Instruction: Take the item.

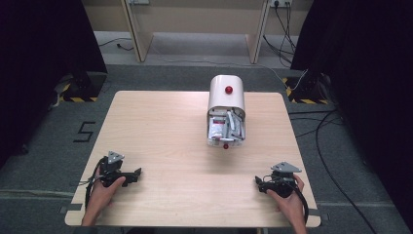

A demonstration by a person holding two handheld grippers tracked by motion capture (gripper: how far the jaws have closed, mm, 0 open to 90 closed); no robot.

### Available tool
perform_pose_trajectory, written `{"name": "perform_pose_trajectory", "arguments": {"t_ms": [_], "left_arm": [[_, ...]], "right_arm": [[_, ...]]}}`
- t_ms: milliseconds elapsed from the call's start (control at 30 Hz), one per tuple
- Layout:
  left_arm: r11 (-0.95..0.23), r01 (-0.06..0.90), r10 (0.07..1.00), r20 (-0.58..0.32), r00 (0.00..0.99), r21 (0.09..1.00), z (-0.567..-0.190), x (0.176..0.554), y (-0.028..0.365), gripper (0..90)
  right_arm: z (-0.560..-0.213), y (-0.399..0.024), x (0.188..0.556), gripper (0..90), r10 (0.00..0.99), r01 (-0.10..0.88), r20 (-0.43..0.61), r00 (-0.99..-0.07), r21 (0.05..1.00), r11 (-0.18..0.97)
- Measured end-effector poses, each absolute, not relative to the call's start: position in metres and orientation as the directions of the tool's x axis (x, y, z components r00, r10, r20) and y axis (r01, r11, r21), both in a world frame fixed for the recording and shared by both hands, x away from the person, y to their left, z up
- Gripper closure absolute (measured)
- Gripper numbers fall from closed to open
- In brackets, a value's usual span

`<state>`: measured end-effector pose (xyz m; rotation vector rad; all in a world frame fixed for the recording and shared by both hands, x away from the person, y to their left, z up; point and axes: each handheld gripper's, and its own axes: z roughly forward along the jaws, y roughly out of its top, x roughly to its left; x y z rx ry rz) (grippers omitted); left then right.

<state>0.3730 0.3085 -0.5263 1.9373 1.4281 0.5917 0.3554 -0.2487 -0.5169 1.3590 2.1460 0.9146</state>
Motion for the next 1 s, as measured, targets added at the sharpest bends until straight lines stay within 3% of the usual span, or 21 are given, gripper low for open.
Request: {"name": "perform_pose_trajectory", "arguments": {"t_ms": [500,1000], "left_arm": [[-0.194,0.658,0.952,-0.021,0.304,0.727,-0.526,0.373,0.309,0.0],[-0.194,0.658,0.952,-0.021,0.305,0.727,-0.526,0.373,0.309,0.0]], "right_arm": [[-0.513,-0.248,0.352,21.6,0.912,0.59,-0.014,-0.411,0.758,0.278],[-0.48,-0.237,0.343,24.3,0.899,0.494,-0.018,-0.437,0.831,0.257]]}}
